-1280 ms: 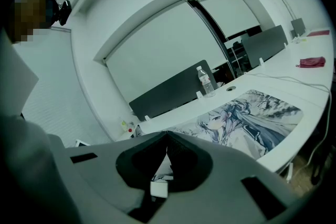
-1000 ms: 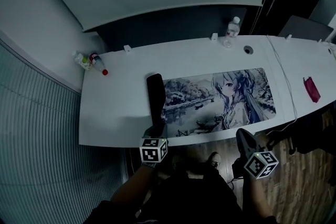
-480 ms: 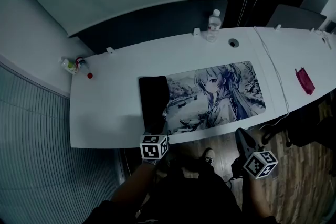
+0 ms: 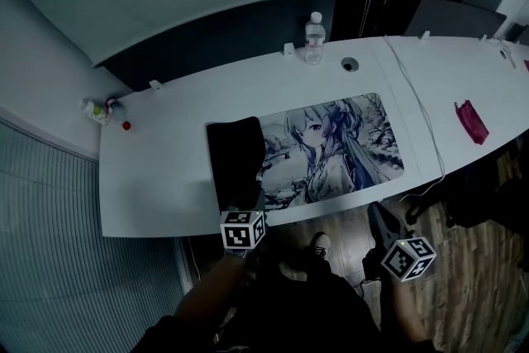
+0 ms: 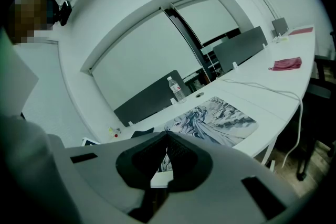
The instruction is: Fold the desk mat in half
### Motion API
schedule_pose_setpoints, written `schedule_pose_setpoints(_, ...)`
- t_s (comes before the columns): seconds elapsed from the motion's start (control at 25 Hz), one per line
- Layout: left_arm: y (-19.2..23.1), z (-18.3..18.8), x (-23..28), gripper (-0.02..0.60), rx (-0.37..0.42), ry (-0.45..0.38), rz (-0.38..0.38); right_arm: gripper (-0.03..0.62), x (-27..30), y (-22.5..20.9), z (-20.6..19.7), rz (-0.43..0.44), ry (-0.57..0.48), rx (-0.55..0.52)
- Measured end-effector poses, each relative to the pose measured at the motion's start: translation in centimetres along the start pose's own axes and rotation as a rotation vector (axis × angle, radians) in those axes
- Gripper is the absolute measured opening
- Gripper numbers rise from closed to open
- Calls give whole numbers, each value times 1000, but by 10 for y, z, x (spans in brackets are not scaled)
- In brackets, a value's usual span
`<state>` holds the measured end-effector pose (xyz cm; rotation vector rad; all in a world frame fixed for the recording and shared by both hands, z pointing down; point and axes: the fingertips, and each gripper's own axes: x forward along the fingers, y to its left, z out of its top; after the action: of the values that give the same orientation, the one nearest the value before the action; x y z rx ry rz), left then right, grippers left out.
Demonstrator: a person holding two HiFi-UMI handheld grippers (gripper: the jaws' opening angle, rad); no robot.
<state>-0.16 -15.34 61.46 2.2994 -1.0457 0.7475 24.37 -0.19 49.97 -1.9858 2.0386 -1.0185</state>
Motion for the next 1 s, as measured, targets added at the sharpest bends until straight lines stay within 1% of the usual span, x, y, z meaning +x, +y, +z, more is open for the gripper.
schedule_pose_setpoints(0.28,-31,6,18,38,14,8,-16,23,-9,-26,12,-11,-6,13)
schedule_pose_setpoints(0.64,-70,5,42,38,45,35,-47,23,-16,-59,19,-18,-4,29)
schedule_pose_setpoints(1.0,-91,2,57,38,56,55,-48,23,-22,-86,23,-23,5,42)
